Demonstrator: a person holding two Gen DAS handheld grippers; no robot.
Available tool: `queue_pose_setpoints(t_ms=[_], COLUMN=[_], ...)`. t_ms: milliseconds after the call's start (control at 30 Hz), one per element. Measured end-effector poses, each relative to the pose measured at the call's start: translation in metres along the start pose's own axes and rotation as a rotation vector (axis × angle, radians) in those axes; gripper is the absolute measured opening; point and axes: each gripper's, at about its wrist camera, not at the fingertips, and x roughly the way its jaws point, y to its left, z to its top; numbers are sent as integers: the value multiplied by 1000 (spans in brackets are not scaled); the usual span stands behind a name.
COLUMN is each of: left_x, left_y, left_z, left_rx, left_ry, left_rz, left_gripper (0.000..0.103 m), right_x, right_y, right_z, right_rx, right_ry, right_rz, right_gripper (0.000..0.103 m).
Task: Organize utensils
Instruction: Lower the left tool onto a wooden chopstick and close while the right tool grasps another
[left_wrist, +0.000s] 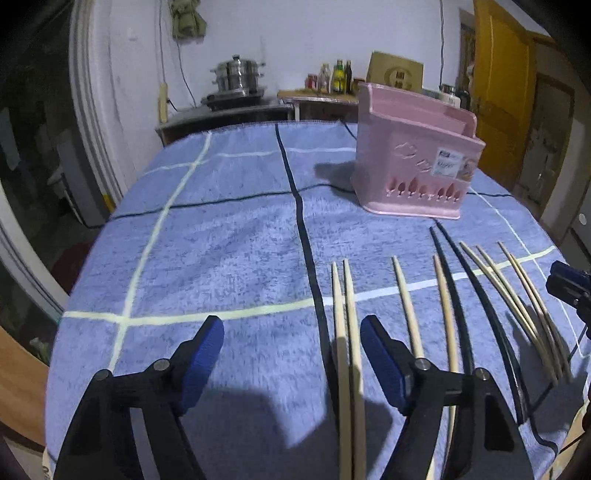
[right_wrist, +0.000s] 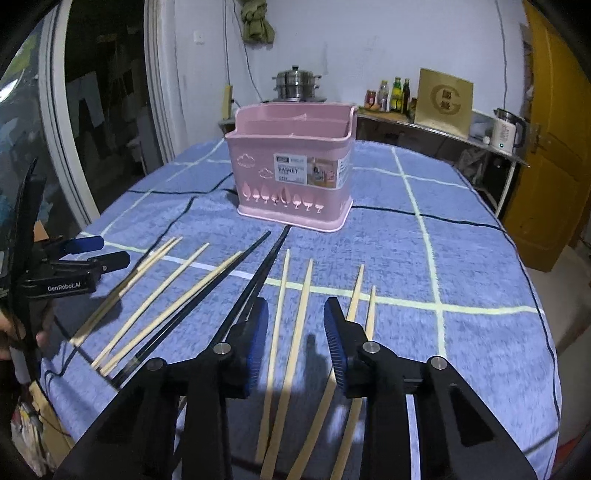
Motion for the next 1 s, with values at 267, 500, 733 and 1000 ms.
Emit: queue_pose_setpoints(t_ms=[267, 500, 733, 1000], left_x=[26, 38, 40, 43], left_y=[6, 5, 6, -1], left_z=[10, 18, 20, 21], left_rx=[5, 15, 15, 62], left_ry=[63, 78, 78, 119], left_rz=[-52, -47, -46, -25], left_gripper=[74, 74, 74, 72], right_x=[26, 38, 46, 53], right_y=[-3, -7, -9, -9], right_z=[9, 11, 11, 11], right_rx=[-11, -7, -5, -6], right_ry=[66, 104, 126, 144], right_rz=[7, 10, 14, 18], right_gripper=[27, 23, 21, 19])
